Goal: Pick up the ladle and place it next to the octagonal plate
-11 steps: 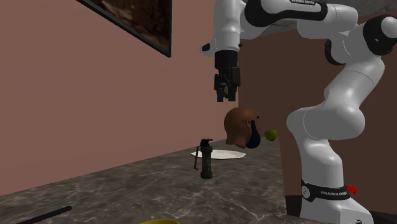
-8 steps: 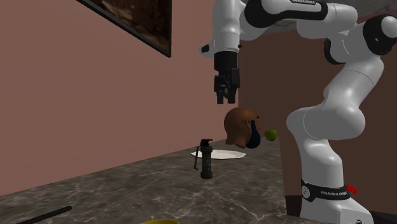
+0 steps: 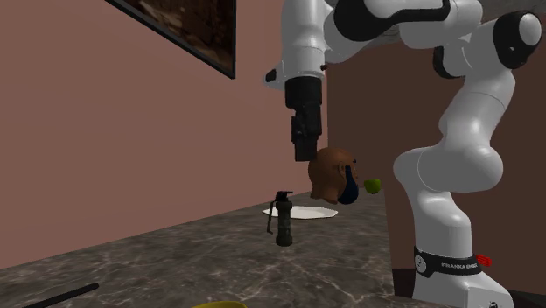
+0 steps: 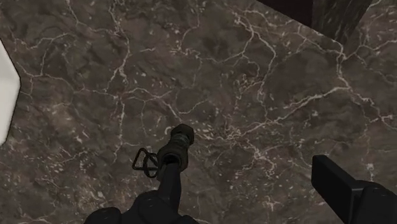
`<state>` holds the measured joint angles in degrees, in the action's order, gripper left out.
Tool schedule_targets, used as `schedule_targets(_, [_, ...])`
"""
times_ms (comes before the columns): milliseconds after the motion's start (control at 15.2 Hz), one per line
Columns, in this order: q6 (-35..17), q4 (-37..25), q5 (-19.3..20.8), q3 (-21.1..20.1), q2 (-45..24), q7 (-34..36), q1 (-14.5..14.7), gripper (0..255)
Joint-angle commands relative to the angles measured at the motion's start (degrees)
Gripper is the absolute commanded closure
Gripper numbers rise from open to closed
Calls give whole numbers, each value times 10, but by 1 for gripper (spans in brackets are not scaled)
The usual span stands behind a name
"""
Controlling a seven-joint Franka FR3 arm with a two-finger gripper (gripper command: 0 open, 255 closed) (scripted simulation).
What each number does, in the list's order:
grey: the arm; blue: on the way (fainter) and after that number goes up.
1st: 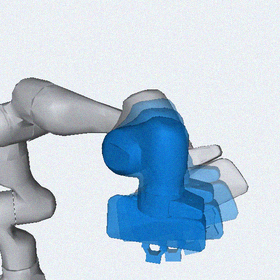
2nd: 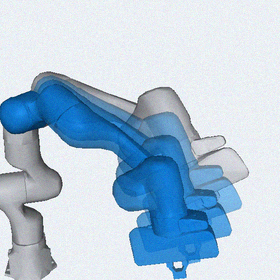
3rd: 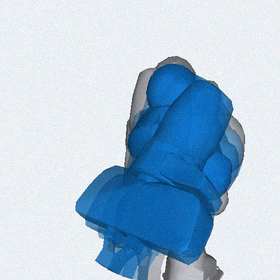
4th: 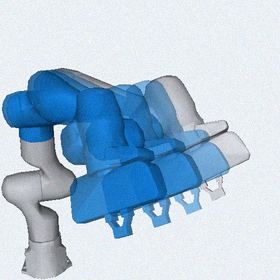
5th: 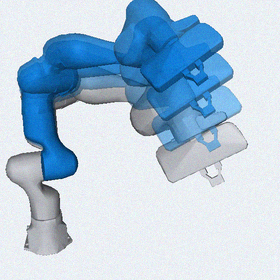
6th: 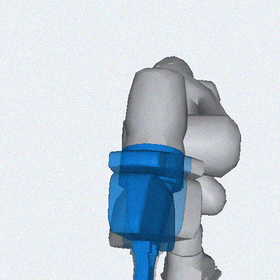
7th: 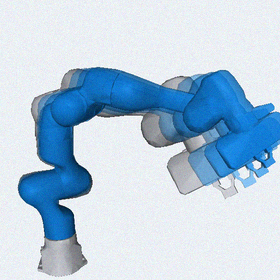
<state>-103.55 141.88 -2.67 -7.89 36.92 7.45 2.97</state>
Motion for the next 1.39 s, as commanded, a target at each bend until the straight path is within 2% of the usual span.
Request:
schedule_targets(0, [-24,-6,-19,-18,-29,38,3,0])
schedule_targets(330, [-88,-31,-55,-62,-111,127,7,0])
schedule_targets(660, [-149,-76,-73,-101,-207,215,8,0])
schedule_targets(990, [-202,-140,-68,-131,-310,304,9,0])
schedule_targets(1320, [-242,-222,-44,-146,-419,395,19,0])
